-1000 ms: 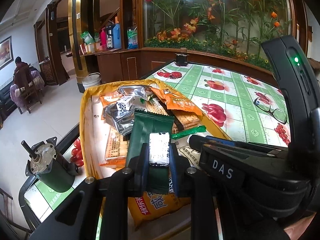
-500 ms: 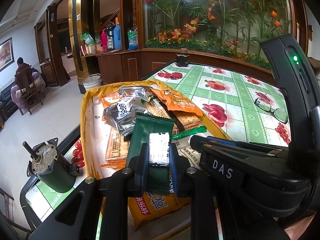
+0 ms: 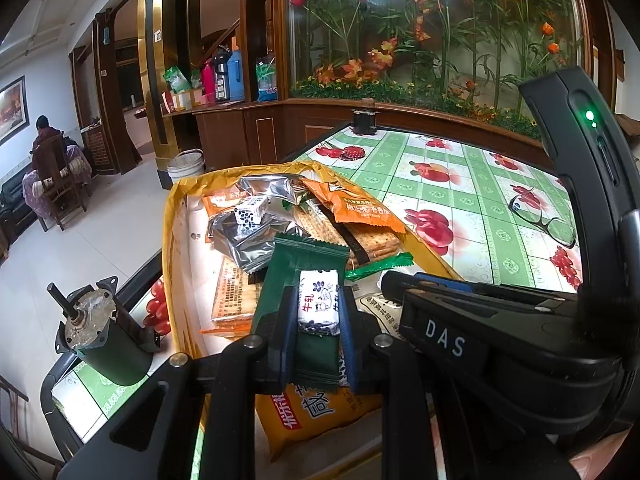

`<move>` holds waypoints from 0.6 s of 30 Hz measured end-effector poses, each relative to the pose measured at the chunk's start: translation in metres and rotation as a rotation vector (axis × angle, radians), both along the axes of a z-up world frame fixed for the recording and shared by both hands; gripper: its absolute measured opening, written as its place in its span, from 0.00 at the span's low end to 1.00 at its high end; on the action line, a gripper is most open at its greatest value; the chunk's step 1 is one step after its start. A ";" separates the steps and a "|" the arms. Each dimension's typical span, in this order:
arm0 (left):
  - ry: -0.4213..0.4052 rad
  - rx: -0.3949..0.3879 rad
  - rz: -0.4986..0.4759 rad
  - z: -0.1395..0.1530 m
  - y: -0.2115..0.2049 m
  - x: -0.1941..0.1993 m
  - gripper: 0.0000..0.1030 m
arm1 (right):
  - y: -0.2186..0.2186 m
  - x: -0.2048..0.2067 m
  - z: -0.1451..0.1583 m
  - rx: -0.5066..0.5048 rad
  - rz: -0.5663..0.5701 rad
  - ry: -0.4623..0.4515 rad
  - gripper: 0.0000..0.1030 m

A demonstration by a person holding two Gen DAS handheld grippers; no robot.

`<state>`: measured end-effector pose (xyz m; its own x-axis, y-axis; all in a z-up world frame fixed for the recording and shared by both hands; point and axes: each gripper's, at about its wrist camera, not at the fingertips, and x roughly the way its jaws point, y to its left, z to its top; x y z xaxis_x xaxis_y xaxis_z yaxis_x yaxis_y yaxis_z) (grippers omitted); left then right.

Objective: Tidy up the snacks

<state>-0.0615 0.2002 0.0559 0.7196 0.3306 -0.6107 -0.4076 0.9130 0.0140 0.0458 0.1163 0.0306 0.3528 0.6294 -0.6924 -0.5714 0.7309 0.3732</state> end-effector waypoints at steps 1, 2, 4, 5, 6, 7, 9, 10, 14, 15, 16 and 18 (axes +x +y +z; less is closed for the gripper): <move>-0.001 -0.001 -0.001 0.000 0.000 0.000 0.19 | 0.000 0.000 0.000 -0.001 0.002 -0.001 0.21; 0.000 0.001 0.000 0.000 0.000 0.000 0.19 | 0.000 0.000 0.000 -0.001 0.002 -0.001 0.21; 0.000 0.001 0.000 0.000 0.000 0.000 0.19 | 0.000 0.000 0.001 0.000 0.002 -0.001 0.21; -0.001 0.000 -0.001 0.000 0.000 0.000 0.19 | 0.000 -0.001 0.001 -0.001 0.002 -0.002 0.21; -0.001 0.001 0.000 0.000 0.000 0.000 0.19 | 0.000 -0.001 0.001 -0.001 0.002 -0.002 0.21; 0.000 0.002 0.000 0.000 0.000 0.000 0.20 | 0.000 0.000 0.001 -0.001 0.002 -0.001 0.21; -0.002 0.002 0.000 0.000 0.000 0.000 0.22 | 0.000 -0.001 0.001 0.000 0.002 0.000 0.21; -0.006 0.002 0.001 0.002 0.000 0.000 0.24 | 0.000 -0.001 0.001 -0.001 0.002 -0.001 0.21; -0.019 -0.004 0.013 0.007 0.002 -0.002 0.35 | -0.004 0.003 0.000 0.008 -0.001 0.008 0.26; -0.021 -0.006 0.015 0.009 0.001 -0.005 0.39 | -0.005 0.004 0.001 0.013 -0.002 0.011 0.30; -0.024 -0.012 0.015 0.010 0.002 -0.005 0.49 | -0.006 0.004 0.001 0.017 -0.003 0.014 0.37; -0.037 -0.009 0.016 0.013 0.000 -0.010 0.54 | -0.009 0.005 0.004 0.035 -0.006 0.024 0.48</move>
